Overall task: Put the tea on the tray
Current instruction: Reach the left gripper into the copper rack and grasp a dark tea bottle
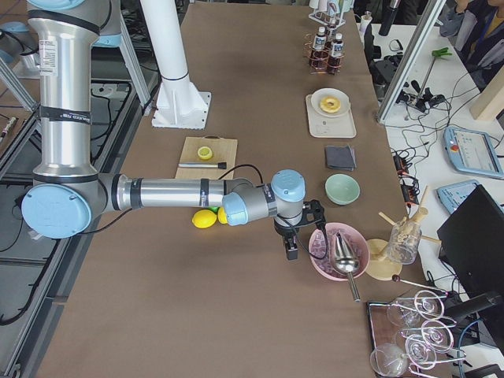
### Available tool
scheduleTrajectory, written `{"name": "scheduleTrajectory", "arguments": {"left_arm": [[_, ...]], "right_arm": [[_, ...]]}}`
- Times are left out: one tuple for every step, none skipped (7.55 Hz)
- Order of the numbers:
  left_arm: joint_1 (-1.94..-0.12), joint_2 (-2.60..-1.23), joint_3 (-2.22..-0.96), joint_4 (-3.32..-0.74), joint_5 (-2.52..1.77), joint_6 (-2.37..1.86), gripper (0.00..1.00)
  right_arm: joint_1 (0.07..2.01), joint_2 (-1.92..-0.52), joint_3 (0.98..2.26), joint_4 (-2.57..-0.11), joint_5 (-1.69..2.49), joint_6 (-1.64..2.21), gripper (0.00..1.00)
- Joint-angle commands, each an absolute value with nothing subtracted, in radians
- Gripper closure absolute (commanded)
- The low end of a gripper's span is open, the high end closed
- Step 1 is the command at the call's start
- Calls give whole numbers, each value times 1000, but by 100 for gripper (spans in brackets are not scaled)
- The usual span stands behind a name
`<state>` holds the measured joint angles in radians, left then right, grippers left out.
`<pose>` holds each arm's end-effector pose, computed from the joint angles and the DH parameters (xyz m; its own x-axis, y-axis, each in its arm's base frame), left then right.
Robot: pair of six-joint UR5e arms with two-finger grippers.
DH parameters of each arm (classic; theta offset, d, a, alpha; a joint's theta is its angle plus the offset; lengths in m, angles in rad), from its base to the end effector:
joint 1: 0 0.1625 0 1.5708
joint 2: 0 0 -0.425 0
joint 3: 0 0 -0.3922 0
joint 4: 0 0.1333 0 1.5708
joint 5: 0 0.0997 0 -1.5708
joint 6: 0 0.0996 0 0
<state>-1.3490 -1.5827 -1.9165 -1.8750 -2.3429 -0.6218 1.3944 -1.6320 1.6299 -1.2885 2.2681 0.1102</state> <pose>0.0466 -0.4969 0.4452 0.5925 0.0198 -0.8053 0.2111 0.9609 0.1789 -0.0165 -0.4878 0.6333 0.7377 -0.2034 0.6438 0.0881 0.9744 0.2070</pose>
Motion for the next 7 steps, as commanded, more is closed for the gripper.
{"name": "scheduleTrajectory", "arguments": {"left_arm": [[-1124,-1655,-1942,-1983,-2112,-996,3],[-1083,-1686,-1934,-1980,-2085,-1012,3],[-1083,-1719,-1922,-1976,-2083,-1011,3],[-1083,-1764,-1889,-1967,-2082,-1009,4],[-1083,-1807,-1850,-1967,-2063,-1002,5],[-1085,-1827,-1807,-1967,-2048,-974,7],[-1092,-1828,-1787,-1967,-2048,-897,7]], "right_arm": [[1394,-1640,1628,-1289,2267,104,0],[1394,-1640,1628,-1289,2269,107,0],[1394,-1640,1631,-1289,2269,107,0],[1394,-1640,1632,-1289,2269,109,0],[1394,-1640,1631,-1290,2269,109,0],[1394,-1641,1632,-1289,2270,109,0],[1394,-1641,1632,-1289,2270,106,0]]}}
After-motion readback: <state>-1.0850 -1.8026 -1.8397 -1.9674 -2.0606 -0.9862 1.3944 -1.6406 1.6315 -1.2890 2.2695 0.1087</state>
